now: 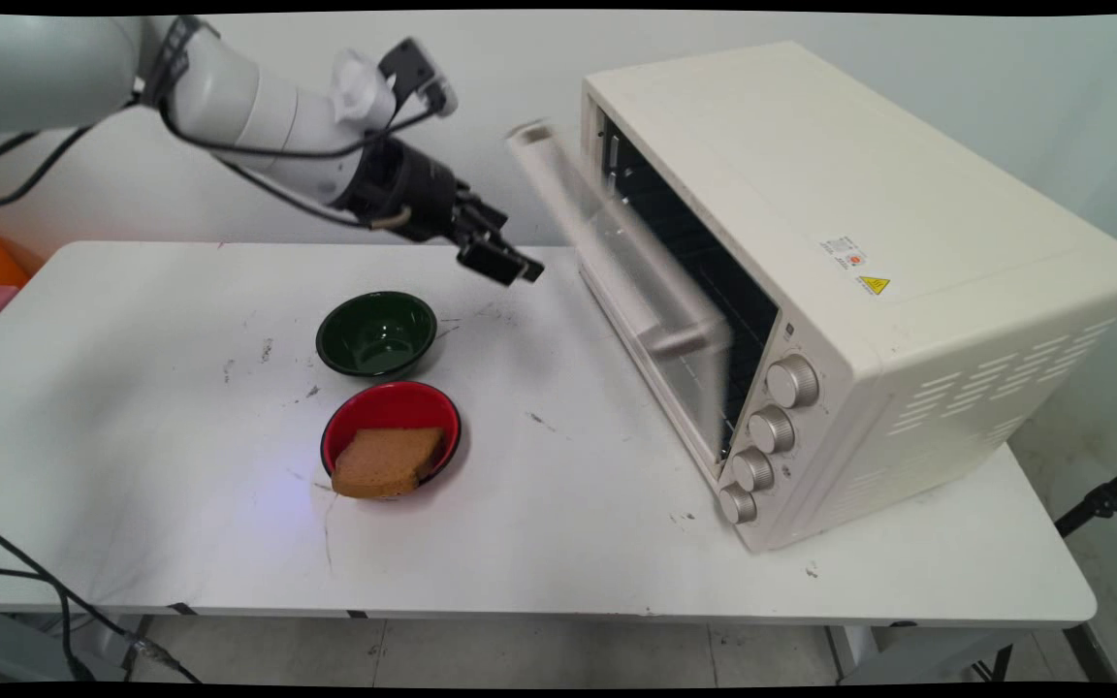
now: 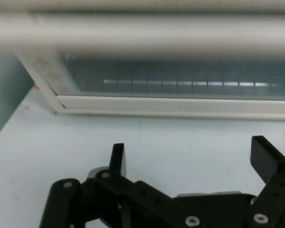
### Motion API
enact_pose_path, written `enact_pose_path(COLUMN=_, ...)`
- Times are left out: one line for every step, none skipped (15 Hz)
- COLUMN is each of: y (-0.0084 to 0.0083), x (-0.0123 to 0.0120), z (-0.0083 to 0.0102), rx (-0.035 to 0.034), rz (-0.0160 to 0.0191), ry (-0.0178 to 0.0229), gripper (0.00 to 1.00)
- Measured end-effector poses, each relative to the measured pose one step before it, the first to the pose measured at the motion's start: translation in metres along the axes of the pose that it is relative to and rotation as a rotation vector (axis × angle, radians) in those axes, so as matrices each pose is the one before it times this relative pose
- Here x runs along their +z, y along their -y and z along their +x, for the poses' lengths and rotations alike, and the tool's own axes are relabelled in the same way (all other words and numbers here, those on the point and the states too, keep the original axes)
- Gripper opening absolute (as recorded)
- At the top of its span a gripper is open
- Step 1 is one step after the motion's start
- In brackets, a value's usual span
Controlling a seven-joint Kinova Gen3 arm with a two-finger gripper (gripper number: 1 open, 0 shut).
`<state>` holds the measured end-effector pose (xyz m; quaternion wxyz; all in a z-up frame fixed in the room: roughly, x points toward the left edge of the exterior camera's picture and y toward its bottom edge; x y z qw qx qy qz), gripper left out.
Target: Close the oven
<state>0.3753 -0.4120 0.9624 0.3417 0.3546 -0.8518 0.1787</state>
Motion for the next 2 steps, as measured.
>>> enact_pose_path(y=0.00019, x=-0.0027, z=0.00784, rx=-0.00039, rz=0.00211, ry=-0.00748, gripper=1.0)
enact_pose_path(y=0.00016, x=-0.00252, z=0.00729, rx=0.00049, rz=0.002, ry=-0.00672, gripper=1.0)
